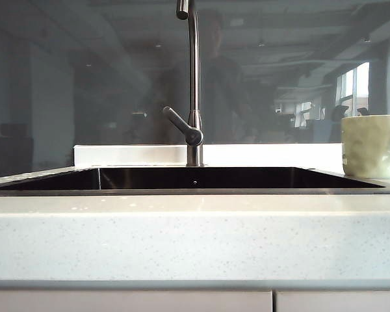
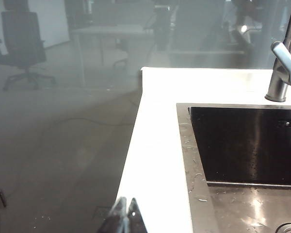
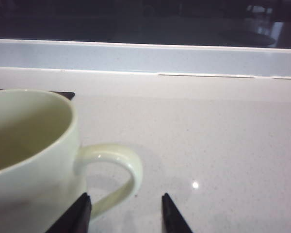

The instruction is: Pick up the mug next to the sink, go to the faucet to get some water, pour the water into the sink, and finally put the mug back to its place.

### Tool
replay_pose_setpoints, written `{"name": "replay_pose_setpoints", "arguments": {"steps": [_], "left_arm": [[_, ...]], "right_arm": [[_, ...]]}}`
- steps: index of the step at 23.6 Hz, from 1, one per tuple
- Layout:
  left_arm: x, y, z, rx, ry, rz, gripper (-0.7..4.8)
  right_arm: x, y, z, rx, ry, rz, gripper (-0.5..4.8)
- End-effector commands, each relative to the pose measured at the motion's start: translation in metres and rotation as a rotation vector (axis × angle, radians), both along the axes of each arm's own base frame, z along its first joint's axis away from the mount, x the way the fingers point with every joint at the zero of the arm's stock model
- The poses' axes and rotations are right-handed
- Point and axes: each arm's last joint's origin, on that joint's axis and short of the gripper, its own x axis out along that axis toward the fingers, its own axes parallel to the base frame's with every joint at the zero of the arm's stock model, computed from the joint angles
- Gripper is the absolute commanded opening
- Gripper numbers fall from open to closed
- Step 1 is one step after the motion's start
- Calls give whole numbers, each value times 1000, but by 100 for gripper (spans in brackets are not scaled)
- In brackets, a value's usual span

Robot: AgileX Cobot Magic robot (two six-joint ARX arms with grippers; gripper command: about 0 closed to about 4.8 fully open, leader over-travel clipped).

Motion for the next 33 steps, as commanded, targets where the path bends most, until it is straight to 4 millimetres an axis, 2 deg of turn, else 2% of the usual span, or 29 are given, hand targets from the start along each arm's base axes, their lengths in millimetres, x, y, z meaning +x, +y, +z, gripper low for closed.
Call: {"name": "replay_pose_setpoints", "arguments": {"steps": [1, 9, 14, 23, 25, 26, 29, 32, 33], "left_arm": [[0, 0, 3, -7, -20, -8, -3], [-2, -1, 14, -47, -135, -29, -5], [-1, -1, 19, -153, -182, -44, -5], [9, 0, 24, -153, -180, -45, -5], [11, 0, 25, -153, -182, -45, -5], [11, 0, 24, -153, -180, -45, -5], [12, 0, 24, -153, -179, -45, -5], [12, 0, 24, -153, -178, -46, -5], [12, 0, 24, -153, -179, -45, -5]], "right_arm": [[11, -3, 4, -13, -45, 6, 203], [28, -8, -2, -6, -22, 6, 203], [34, -9, -5, -4, -14, 8, 203], [45, -11, -5, -1, -19, 28, 202], [46, -12, -5, 3, -15, 28, 169], [47, -12, -6, 4, -12, 28, 123], [47, -12, -7, 7, -9, 31, 106], [47, -12, -6, 36, -11, 30, 49], [47, -12, -6, 36, -11, 30, 46]]}}
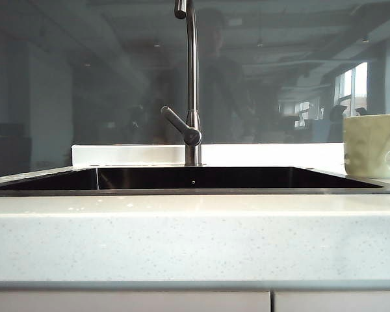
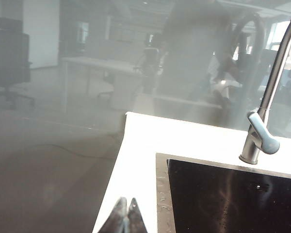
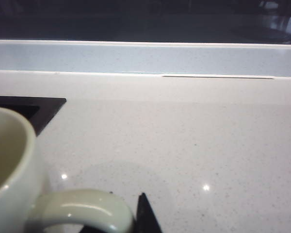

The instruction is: Pick up the mug next to the sink, go to the faucet to get some water, pour the water into the sink, and finally put the mug back to its place.

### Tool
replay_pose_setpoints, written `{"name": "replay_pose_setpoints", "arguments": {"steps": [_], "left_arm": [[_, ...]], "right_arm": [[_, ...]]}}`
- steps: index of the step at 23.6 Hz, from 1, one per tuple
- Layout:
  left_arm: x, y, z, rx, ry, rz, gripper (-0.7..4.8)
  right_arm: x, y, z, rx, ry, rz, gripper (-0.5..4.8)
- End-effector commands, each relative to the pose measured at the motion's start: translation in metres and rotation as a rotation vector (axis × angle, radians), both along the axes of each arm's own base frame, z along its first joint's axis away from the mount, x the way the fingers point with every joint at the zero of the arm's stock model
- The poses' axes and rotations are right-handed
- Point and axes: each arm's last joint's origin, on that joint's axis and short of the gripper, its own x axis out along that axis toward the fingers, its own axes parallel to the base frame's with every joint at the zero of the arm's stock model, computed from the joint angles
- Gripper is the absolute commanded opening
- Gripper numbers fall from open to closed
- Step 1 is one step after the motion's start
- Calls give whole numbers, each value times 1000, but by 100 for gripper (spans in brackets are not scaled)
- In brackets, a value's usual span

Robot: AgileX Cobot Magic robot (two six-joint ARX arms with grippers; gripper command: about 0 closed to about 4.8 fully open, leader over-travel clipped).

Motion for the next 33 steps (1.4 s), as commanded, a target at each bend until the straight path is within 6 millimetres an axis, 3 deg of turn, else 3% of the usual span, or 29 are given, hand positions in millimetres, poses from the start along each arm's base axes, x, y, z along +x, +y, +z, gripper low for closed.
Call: {"name": "replay_pose_setpoints", "arguments": {"steps": [1, 9, 13, 17, 21, 22, 23, 24, 26, 29, 33], "left_arm": [[-1, 0, 3, -1, -20, -4, -5], [5, 0, 9, 4, -4, -11, -5], [34, -2, 35, 48, -2, -103, -5], [105, -2, 53, 64, 28, -205, -4], [190, -5, 43, -6, 10, -428, -1], [220, -7, 36, -41, -12, -491, 16], [233, -9, 32, -54, -18, -514, 58], [261, -12, 22, -96, -26, -544, 186], [297, -22, 11, -167, -11, -591, 315], [330, -37, 3, -185, -14, -664, 394], [368, -62, -6, -174, -5, -740, 407]], "right_arm": [[0, 0, 3, 0, -16, -2, 39], [0, 0, 17, 24, -137, -3, -4], [1, 1, 37, 70, -205, 7, -4], [4, 13, 66, 147, -244, 57, -4], [10, 42, 97, 196, -222, 155, -4], [15, 56, 107, 218, -214, 204, -4], [17, 62, 112, 230, -208, 227, -4], [22, 78, 121, 247, -190, 278, -4], [30, 100, 135, 262, -147, 331, -4], [36, 122, 151, 273, -93, 352, -4], [42, 152, 172, 278, -68, 395, -4]]}}
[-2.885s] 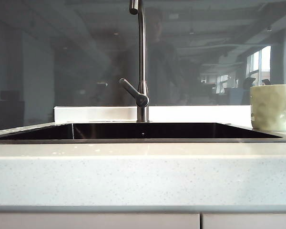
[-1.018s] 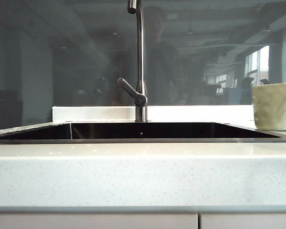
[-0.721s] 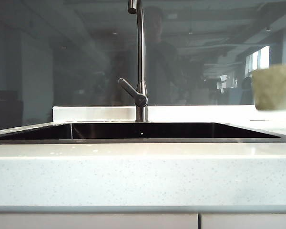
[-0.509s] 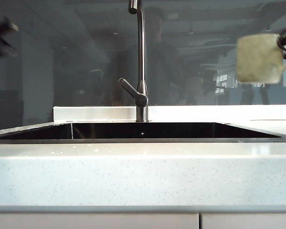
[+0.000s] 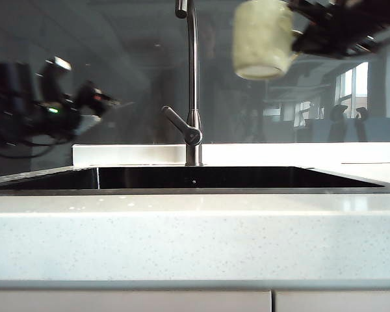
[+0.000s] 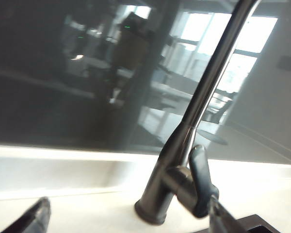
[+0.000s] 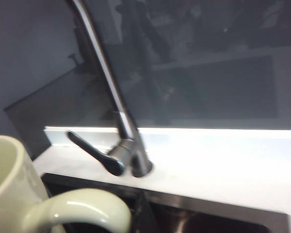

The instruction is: Pick up the mug next to the sink, go to the faucet to get some water, pour the water into the sink, and finally put the mug back to its place.

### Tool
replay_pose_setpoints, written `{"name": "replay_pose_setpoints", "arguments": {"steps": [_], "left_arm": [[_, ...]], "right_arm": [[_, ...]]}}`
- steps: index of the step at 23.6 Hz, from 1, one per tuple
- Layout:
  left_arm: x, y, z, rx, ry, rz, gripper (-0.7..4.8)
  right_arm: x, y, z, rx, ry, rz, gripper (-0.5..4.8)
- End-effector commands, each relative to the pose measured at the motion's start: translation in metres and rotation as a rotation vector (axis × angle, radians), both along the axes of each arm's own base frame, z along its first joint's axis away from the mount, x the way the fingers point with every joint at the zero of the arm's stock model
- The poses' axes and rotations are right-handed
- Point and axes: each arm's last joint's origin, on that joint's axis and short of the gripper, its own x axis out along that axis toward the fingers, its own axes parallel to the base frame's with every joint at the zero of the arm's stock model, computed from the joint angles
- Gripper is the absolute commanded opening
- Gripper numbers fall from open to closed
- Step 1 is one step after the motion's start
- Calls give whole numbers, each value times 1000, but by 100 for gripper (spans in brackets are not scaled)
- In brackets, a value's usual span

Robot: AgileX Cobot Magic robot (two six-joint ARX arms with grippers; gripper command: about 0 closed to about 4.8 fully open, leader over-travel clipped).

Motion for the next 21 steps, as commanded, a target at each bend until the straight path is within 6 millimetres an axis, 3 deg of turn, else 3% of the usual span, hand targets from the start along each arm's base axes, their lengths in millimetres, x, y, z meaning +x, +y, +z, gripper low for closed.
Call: {"name": "replay_pose_setpoints", "arguments": {"steps": [1, 7, 10, 13, 21], "left_arm": [[26, -24, -1, 13, -1, -97, 407], [62, -65, -1, 39, 4, -195, 407], [71, -84, 9, 72, -57, -209, 407], [72, -90, 18, 83, -95, -215, 405], [72, -92, 29, 95, -135, -281, 404]], "right_arm": [[4, 20, 24, 25, -40, 35, -4], [25, 53, 40, 24, -43, 108, -4], [54, 70, 45, 16, -15, 106, -4], [80, 81, 46, 17, -13, 109, -4], [101, 98, 54, 25, -40, 113, -4]]}}
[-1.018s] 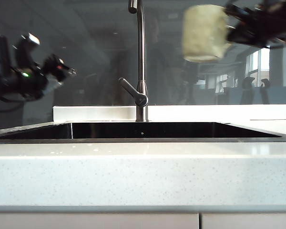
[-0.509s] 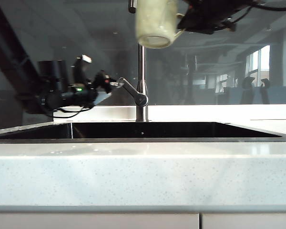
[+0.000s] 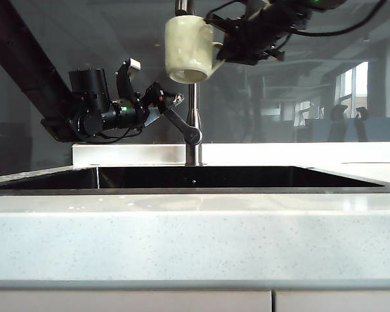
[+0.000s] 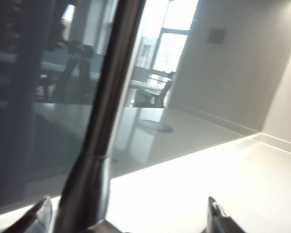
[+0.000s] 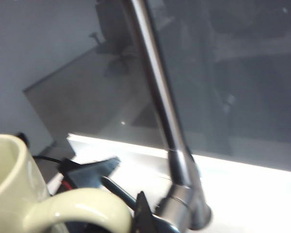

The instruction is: Pick up the mug next to the sink, go to the faucet to get some water, pour the water into the sink, and finally put the mug back to its place.

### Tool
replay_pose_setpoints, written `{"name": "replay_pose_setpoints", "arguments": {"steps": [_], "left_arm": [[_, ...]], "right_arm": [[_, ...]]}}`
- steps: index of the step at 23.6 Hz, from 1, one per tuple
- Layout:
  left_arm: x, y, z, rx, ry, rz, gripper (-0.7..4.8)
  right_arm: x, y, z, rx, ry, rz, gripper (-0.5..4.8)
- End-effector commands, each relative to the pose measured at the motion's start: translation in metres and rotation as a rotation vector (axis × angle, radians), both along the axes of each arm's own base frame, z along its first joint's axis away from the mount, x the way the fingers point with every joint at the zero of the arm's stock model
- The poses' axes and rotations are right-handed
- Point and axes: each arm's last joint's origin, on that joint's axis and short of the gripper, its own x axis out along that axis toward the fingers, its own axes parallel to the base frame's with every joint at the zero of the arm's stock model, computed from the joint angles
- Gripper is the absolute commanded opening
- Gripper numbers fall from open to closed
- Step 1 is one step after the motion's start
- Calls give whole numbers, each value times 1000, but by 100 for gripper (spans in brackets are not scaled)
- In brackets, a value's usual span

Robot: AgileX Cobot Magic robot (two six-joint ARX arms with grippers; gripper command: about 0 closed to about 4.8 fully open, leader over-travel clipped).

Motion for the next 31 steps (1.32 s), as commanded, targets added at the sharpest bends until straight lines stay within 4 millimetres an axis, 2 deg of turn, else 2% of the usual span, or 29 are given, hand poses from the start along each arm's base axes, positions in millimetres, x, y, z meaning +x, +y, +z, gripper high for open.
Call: {"name": "replay_pose_setpoints", "arguments": {"steps": [1, 31], "left_arm": [[-1, 0, 4, 14, -25, -44, 404], [-7, 1, 2, 121, -20, -341, 394]], "right_arm": [[-5, 4, 23, 54, -105, 5, -4], [-6, 4, 31, 87, -180, -15, -4]]}}
